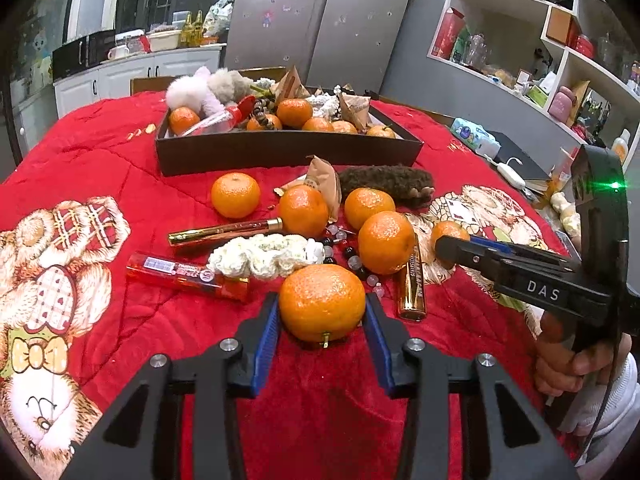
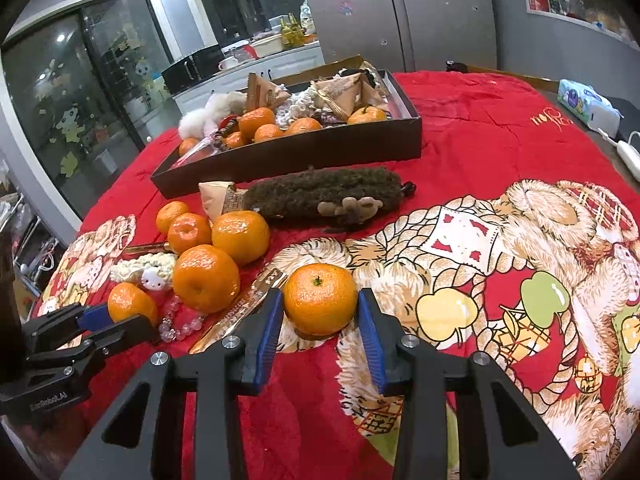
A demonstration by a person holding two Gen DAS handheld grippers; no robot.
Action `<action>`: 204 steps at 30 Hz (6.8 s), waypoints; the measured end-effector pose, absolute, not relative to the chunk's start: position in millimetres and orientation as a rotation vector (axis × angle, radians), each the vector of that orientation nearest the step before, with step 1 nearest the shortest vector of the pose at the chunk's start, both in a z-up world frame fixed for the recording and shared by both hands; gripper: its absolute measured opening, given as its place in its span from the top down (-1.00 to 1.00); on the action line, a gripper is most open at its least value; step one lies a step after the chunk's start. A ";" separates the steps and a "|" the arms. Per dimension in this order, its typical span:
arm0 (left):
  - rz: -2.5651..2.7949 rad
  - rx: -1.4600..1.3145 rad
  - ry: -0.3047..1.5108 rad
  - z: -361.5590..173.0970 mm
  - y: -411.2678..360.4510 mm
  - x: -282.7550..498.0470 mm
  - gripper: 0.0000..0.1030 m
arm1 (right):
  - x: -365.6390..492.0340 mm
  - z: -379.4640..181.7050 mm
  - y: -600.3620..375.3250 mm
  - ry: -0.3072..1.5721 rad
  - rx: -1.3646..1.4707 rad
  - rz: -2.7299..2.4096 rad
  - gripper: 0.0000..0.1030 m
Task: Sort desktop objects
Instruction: 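Lift both held oranges and carry them over the dark tray, then lower both oranges into the tray and open both tools, then withdraw both open tools from the tray back toward the loose items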
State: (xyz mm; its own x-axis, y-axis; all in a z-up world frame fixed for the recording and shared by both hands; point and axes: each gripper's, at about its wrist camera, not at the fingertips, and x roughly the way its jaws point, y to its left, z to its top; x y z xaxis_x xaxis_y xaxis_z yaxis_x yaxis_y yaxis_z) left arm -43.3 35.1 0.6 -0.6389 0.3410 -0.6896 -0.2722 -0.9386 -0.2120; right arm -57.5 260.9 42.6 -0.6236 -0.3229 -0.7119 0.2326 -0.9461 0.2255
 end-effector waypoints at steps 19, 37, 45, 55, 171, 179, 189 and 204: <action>2.766 -0.997 -0.075 18.7 22.5 -26.1 0.17 | -33.5 63.6 244.0 -0.051 0.954 -2.615 0.28; 2.694 -1.026 -0.108 45.2 21.8 -18.8 0.18 | -25.3 88.8 235.2 -0.182 0.945 -2.522 0.28; 2.682 -0.976 0.003 72.0 29.2 -31.0 0.17 | -39.4 99.2 232.4 -0.232 1.025 -2.472 0.28; 2.712 -0.875 0.036 111.4 23.9 -68.1 0.17 | -57.9 133.4 225.6 -0.170 0.989 -2.513 0.28; 2.792 -0.921 -0.017 50.4 -8.5 -221.8 -0.98 | -204.7 117.9 240.5 -0.120 0.863 -2.735 -1.00; 2.806 -0.777 -0.074 102.5 -11.5 -189.8 -0.99 | -177.3 153.7 244.7 -0.222 0.773 -2.759 -1.00; 2.835 -0.617 0.002 159.8 -7.6 -130.5 -0.99 | -124.7 203.9 248.3 -0.237 0.628 -2.792 -1.00; 2.884 -0.557 0.053 178.3 -23.0 -50.8 -0.99 | -53.8 220.2 251.7 -0.182 0.528 -2.797 -1.00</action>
